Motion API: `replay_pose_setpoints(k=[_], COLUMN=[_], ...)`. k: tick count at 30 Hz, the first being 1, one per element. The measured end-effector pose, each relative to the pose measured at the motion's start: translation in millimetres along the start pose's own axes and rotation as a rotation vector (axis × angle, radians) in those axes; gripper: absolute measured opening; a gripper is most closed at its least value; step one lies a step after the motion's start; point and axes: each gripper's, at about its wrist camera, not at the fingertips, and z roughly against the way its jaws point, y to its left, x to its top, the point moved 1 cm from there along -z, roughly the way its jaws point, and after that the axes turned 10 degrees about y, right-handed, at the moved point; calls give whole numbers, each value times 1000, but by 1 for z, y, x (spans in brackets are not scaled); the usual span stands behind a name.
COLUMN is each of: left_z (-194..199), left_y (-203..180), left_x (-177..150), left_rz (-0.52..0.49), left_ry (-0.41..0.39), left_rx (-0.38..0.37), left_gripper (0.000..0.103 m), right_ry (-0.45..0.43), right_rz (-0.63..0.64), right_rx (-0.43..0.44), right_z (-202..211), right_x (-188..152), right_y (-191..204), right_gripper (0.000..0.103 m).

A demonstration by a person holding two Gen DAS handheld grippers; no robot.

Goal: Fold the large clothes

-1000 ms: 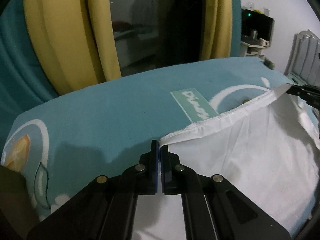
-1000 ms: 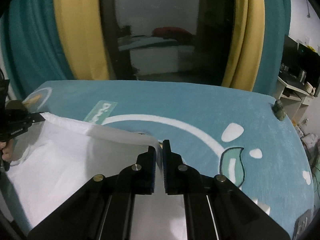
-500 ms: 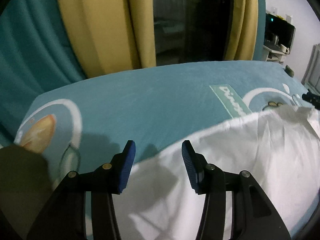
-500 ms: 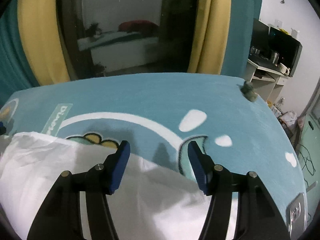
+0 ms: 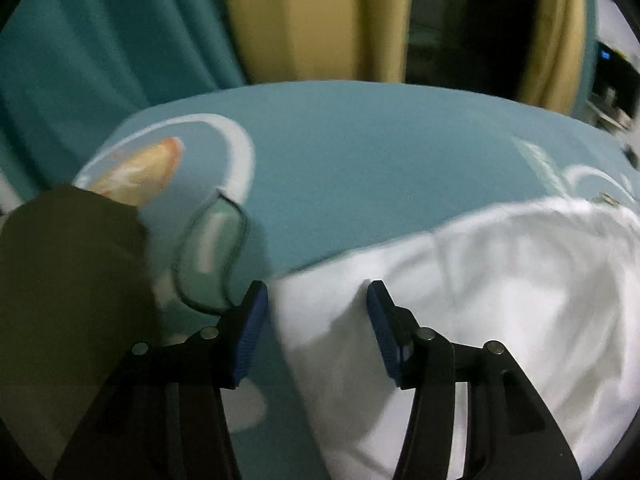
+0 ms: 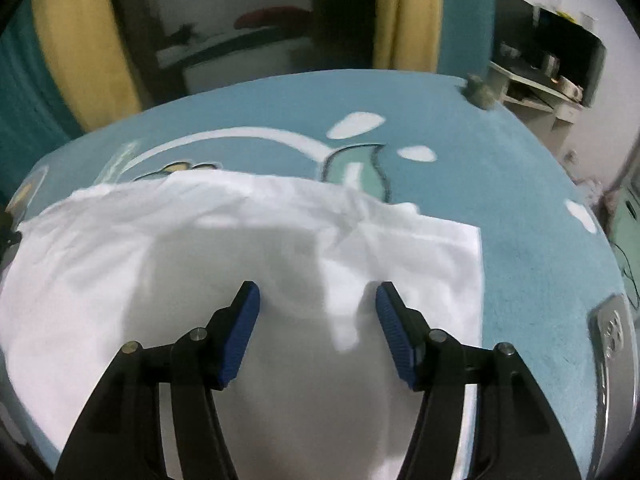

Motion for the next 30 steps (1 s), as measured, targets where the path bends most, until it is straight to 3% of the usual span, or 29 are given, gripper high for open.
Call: replay_pose_setpoints(k=[5,8,13,18,23,24,25,26,27,30], left_z=[18,35,53,64,55,56,57,59,60,67], left_y=[9,8,-13,-25,-20,-20,-23,-27,-29,-30], left_x=[-5,-22,-60,-100,-123,-126,-128,-130,-131,-136], left_rz=[52,65,5,-17,-4,-11,-25,-47,-59,-61], left_ry=[-56,-89,-71,-59,-9,-28,-27,-33,-26,-34], left_rx=[-48,-128,-211,-197,-179,-167,-148,-140,-151,-149], left_gripper=[55,55,55,55,55,54,46,33,6,5], right_ry=[-57,-87,-73,-63,-66,-60,-64,-82,-84,-101], right_rz=[-75,-137,-195,-185,-91,-94,-95,-85,-79,-82], right_rx=[-64,-93,-96,-25,-66,-46,-27,-39,-27,-10], right_z=[25,43,56,62,63,60,57,58,59,64], right_x=[-6,-19,-55,-88,-108,-112,-115,-118,-119,-123], right_y=[-23,-45,-64,-60,-39,-37,-35,-32,-32,-33], right_gripper=[61,61,61,61,60,48,41,23,11,9])
